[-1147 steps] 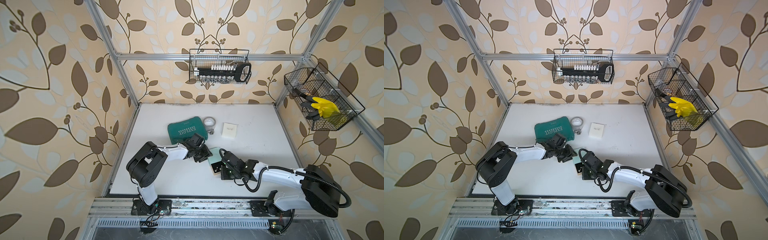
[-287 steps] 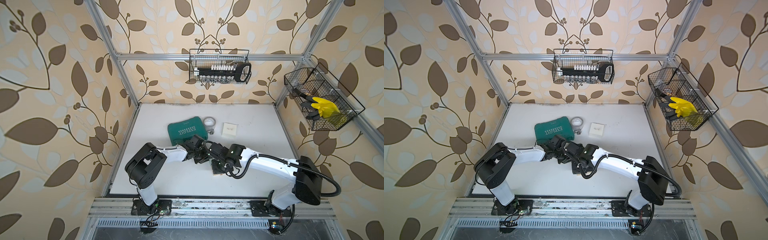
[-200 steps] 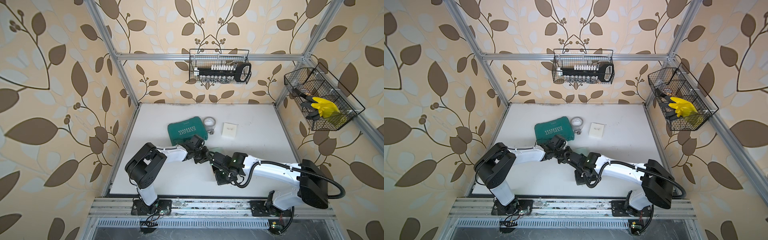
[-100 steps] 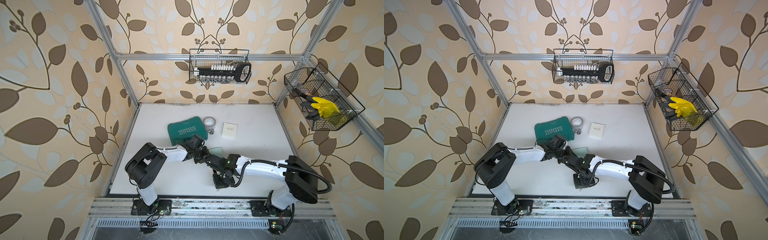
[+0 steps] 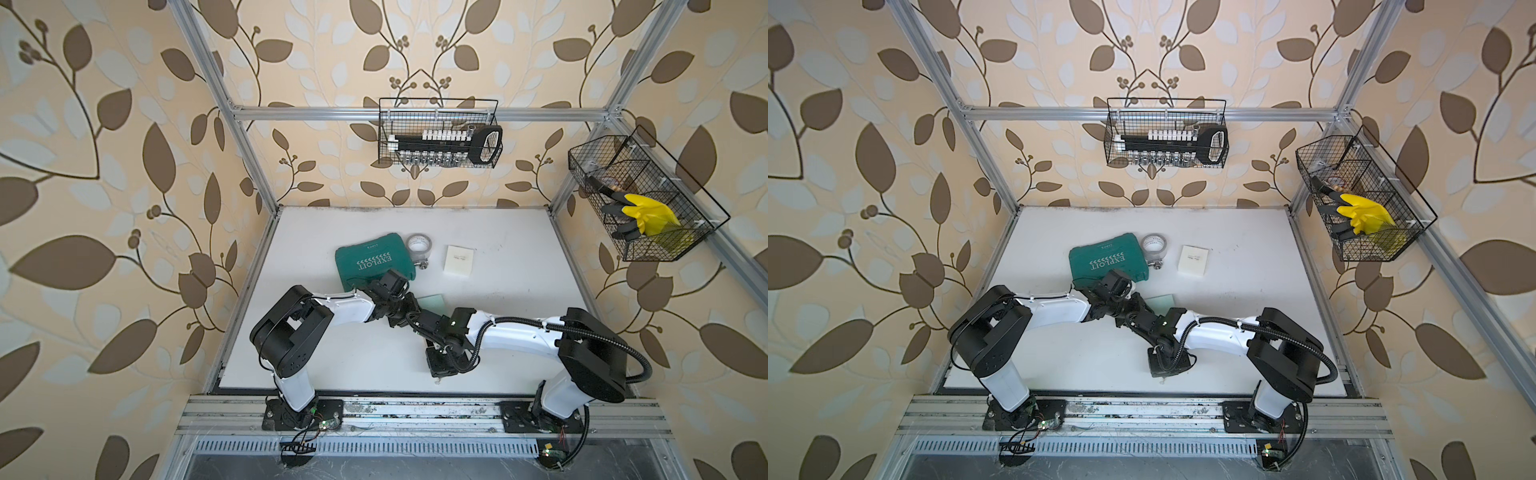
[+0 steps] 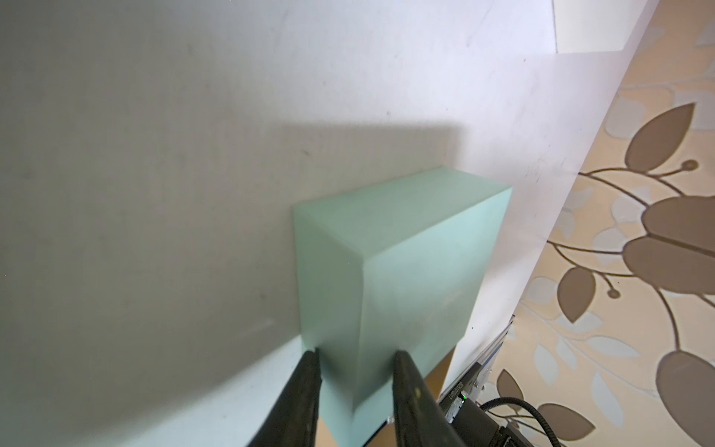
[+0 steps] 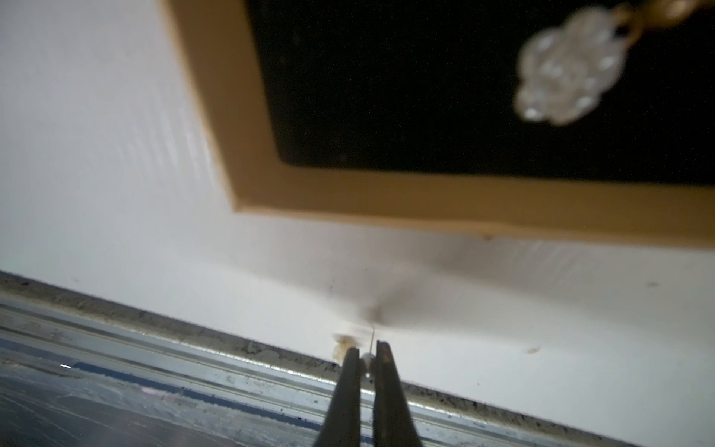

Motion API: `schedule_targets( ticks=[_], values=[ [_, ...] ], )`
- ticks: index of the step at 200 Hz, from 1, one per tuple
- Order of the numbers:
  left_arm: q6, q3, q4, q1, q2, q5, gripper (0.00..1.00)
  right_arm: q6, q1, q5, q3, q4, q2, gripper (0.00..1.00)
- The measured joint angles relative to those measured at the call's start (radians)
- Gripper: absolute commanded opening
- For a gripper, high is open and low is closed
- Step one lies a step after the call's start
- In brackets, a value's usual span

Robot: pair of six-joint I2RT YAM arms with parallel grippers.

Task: Take out the earrings from the drawer-style jewelry box
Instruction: Place the earring at the center of the board, then pick up the earring from the drawer.

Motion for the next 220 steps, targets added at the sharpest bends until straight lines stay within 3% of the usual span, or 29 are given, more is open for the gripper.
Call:
schedule_targets(
  ticks=[63,107,173,220],
  values=[
    [0.0,0.0,0.0,0.0,0.0,0.0,0.33,0.006,-0.013,0.017,0.0,0.002,0.024,0.26],
    [0.0,0.0,0.0,0.0,0.0,0.0,0.33,0.002,-0.013,0.043,0.0,-0.019,0.019,0.33],
    [0.0,-0.001,0.001,0.0,-0.001,0.0,0.33,-0.035,-0.038,0.188,0.125,-0.163,-0.109,0.32],
    [0.0,-0.003,0.003,0.0,-0.001,0.0,0.33,-0.086,-0.134,0.243,0.183,-0.206,-0.076,0.25]
  ],
)
